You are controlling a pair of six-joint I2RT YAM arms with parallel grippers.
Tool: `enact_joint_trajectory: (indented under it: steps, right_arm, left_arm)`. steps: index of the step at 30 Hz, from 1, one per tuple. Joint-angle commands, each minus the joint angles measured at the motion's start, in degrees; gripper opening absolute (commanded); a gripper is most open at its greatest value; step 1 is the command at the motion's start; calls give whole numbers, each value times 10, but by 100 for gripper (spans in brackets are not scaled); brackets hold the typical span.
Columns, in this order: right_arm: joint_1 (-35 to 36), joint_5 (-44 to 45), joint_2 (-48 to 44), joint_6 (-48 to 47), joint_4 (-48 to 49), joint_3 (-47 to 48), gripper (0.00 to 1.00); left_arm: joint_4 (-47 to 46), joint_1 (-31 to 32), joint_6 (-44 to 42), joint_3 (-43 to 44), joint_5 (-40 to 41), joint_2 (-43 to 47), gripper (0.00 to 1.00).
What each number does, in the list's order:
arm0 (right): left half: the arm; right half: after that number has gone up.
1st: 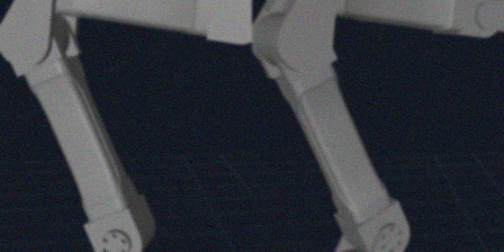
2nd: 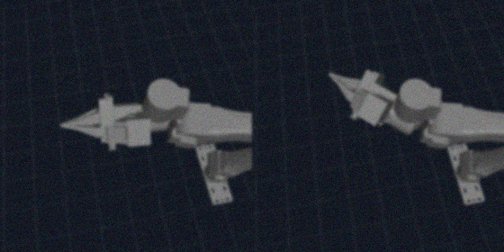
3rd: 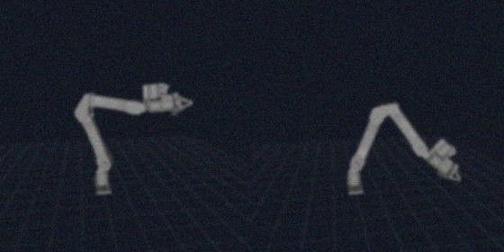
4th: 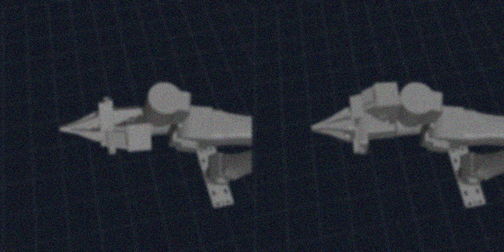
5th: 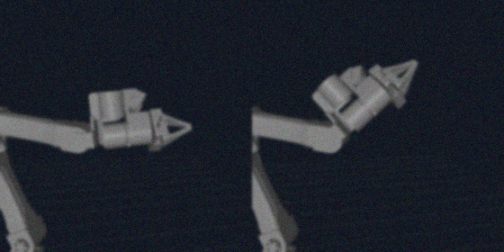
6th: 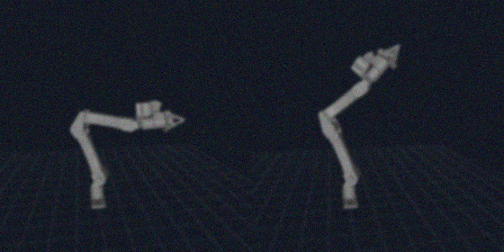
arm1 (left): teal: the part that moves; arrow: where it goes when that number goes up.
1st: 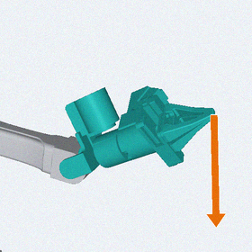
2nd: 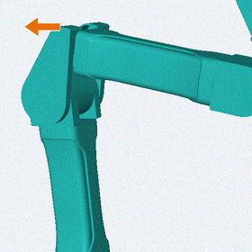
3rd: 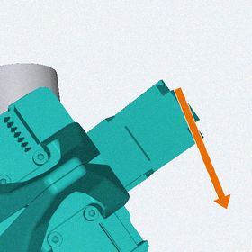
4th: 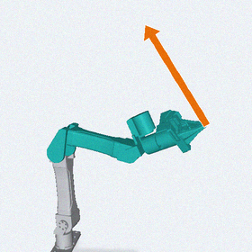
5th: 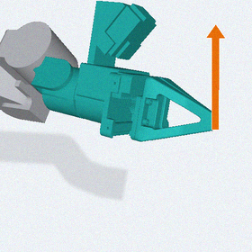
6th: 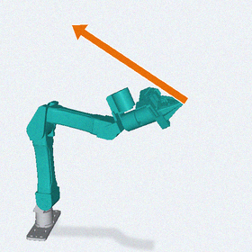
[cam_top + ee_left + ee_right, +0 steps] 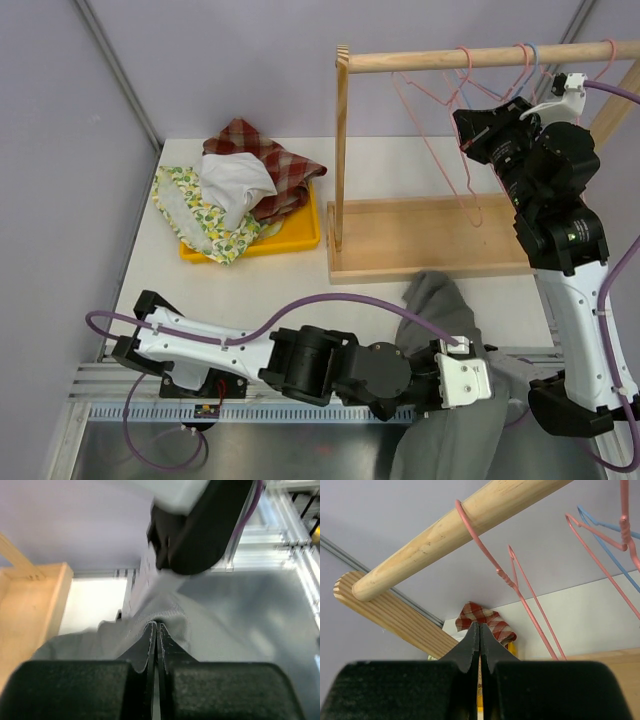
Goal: Remove the skirt from the hanger
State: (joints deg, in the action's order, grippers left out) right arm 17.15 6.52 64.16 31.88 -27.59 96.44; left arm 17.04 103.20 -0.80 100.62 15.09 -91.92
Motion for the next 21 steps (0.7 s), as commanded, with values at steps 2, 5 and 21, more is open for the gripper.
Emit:
enact_joint_trajectory:
  steps: [2, 5, 21]
  right_arm:
    - [0, 17, 1, -9, 38, 29, 0]
    - [0, 6, 2, -11, 19, 40, 0]
    - [0, -353, 75, -133, -272, 91, 49]
  left_arm:
    - [-39, -3, 32, -45, 22, 9, 0]
    - [-46, -4, 39, -94, 52, 31, 0]
    - [77, -12, 190, -300, -21, 12, 0]
